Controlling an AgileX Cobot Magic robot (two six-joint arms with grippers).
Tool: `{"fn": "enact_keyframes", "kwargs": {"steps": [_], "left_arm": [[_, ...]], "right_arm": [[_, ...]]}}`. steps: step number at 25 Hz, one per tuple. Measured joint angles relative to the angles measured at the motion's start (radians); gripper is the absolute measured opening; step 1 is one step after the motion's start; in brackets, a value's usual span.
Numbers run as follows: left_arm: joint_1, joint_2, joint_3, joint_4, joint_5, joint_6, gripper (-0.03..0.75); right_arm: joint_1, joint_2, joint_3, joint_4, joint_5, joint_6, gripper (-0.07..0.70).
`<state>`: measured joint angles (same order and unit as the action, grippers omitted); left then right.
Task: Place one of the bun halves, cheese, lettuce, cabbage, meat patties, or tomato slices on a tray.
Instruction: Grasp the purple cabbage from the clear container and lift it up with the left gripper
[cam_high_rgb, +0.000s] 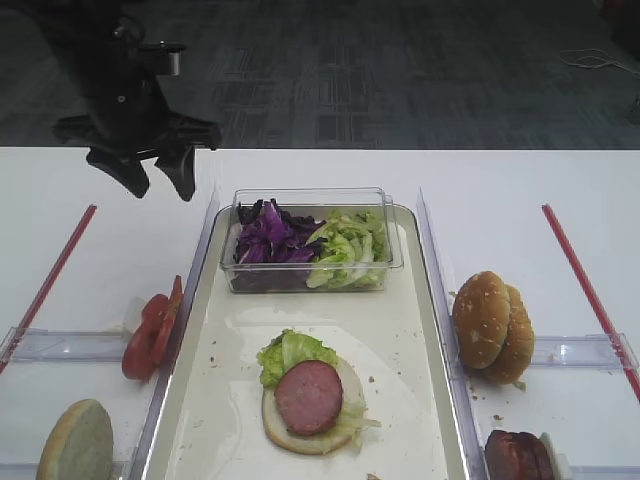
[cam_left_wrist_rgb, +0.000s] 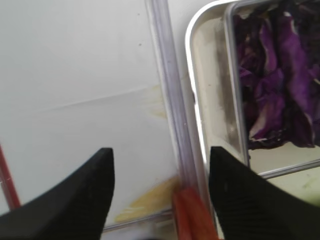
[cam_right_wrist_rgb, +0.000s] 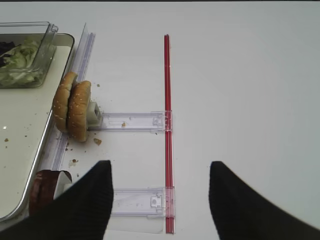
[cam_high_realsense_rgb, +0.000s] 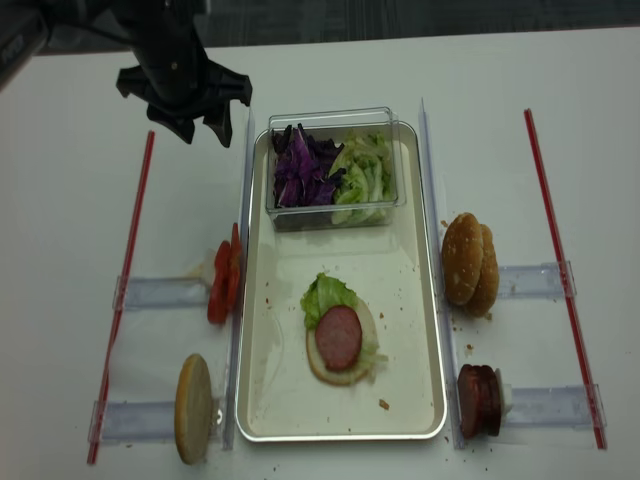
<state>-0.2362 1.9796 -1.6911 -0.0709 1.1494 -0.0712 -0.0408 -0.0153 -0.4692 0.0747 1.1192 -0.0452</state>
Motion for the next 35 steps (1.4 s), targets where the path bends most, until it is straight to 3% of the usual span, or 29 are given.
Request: {"fn": "enact_keyframes", "kwargs": {"steps": [13, 35], "left_arm": [[-0.08, 0.0, 0.0, -0.042, -0.058, -0.018, 0.421], [-0.102, 0.0, 0.0, -0.101, -0.122, 0.001, 0.421]], "right_arm": [[0.0, 0.0, 0.0, 0.0, 0.0, 0.0, 0.433], [0.0, 0.0, 0.0, 0.0, 0.0, 0.0, 0.433]]}}
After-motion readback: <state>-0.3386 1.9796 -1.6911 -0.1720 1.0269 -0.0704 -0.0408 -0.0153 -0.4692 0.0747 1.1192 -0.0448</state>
